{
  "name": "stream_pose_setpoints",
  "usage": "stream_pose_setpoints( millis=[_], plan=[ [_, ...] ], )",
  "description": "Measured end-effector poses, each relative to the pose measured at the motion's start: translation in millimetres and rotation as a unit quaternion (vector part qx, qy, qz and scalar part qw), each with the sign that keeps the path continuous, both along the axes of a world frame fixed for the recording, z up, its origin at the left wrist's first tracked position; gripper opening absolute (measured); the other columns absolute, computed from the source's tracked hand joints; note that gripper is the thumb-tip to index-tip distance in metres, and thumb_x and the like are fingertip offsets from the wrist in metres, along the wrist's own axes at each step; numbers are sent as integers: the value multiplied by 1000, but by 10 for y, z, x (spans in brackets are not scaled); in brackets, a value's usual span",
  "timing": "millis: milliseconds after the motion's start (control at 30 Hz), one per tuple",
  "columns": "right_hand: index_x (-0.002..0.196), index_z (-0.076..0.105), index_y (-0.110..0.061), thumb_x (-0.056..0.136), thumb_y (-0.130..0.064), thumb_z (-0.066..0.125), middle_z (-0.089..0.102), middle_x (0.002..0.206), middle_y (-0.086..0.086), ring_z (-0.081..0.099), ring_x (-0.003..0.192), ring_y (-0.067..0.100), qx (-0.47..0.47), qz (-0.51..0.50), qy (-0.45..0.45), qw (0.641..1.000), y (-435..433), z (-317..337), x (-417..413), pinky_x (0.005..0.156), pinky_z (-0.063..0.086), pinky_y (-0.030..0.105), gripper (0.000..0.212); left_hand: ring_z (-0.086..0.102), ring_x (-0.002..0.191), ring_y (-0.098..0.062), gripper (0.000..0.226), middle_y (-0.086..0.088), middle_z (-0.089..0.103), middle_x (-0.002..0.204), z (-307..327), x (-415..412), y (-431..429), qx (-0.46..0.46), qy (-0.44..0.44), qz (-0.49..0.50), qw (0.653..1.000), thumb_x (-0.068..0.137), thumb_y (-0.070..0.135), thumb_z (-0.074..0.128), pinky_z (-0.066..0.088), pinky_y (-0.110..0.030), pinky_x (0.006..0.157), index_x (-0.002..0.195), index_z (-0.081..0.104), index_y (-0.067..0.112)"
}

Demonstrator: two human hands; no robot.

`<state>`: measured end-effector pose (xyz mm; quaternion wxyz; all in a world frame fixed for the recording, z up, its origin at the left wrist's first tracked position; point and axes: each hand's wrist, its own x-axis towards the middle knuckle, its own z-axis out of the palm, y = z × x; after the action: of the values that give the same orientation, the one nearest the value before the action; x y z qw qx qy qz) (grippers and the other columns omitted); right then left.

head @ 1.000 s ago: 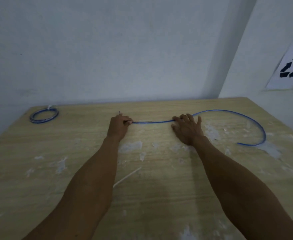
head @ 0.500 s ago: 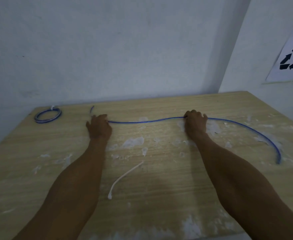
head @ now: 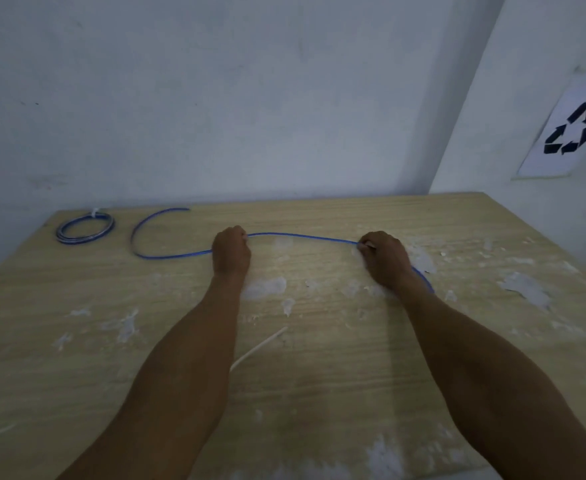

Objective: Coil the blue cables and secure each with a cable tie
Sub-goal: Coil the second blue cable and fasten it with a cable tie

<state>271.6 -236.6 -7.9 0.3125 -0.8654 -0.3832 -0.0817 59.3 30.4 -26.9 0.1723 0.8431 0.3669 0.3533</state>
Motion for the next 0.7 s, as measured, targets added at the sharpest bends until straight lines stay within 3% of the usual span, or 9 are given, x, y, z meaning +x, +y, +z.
stream_pose_setpoints(
  millis=[133, 267, 367, 467, 533, 600, 700],
  plan=[
    [87, 67, -17, 95, -26, 60, 70, 93, 12, 63, 91, 36, -4, -40, 25, 999, -17, 41, -25, 71, 46, 37, 13, 63, 96, -41, 12, -19, 68, 98, 57, -180, 4, -3, 49, -23, 999, 88, 10, 61, 49, -45, 82, 96, 68, 5],
    [95, 57, -16, 101, -26, 53, 71, 82, 13, 64, 78, 39, 54, -13, 8, 998, 333, 241, -396, 61, 45, 39, 13, 58, 115, -38, 55, -16, 62, 122, 250, -48, -336, -4, 141, -90, 986, 92, 33, 65, 44, -46, 98, 142, 48, 17],
    [101, 55, -14, 104, -28, 49, 72, 79, 6, 64, 71, 36, 90, 22, -16, 996, 528, 484, -633, 59, 50, 40, 15, 55, 114, -39, 81, -19, 55, 124, 436, 101, -522, 5, 112, -106, 988, 93, 37, 67, 46, -49, 94, 158, 22, 24],
    [107, 52, -15, 103, -34, 52, 72, 77, 4, 65, 70, 32, 87, 30, -28, 995, 575, 741, -708, 59, 51, 40, 20, 56, 106, -41, 88, -24, 54, 124, 653, 163, -608, -40, -15, -106, 993, 97, 26, 62, 49, -52, 88, 161, 1, 27],
    [112, 56, -17, 99, -35, 59, 75, 84, 1, 66, 81, 29, 42, 26, -35, 998, 538, 881, -670, 67, 53, 38, 23, 58, 105, -43, 62, -27, 56, 122, 795, 136, -547, -26, -60, -83, 994, 102, 14, 51, 49, -48, 87, 158, 24, 13],
    [112, 63, -19, 95, -35, 65, 77, 93, 2, 66, 95, 27, -34, 20, -60, 997, 444, 989, -598, 75, 52, 36, 23, 59, 101, -44, 39, -28, 59, 113, 945, 43, -425, 6, -81, -40, 996, 102, 5, 43, 45, -45, 82, 139, 56, 3],
    [100, 73, -19, 90, -30, 71, 77, 92, 5, 67, 98, 27, -102, 20, -38, 994, 256, 1073, -485, 81, 56, 38, 15, 60, 98, -44, 36, -27, 61, 107, 1150, -160, -291, 4, -120, 15, 993, 98, -3, 42, 45, -45, 79, 121, 68, 2]
  ],
)
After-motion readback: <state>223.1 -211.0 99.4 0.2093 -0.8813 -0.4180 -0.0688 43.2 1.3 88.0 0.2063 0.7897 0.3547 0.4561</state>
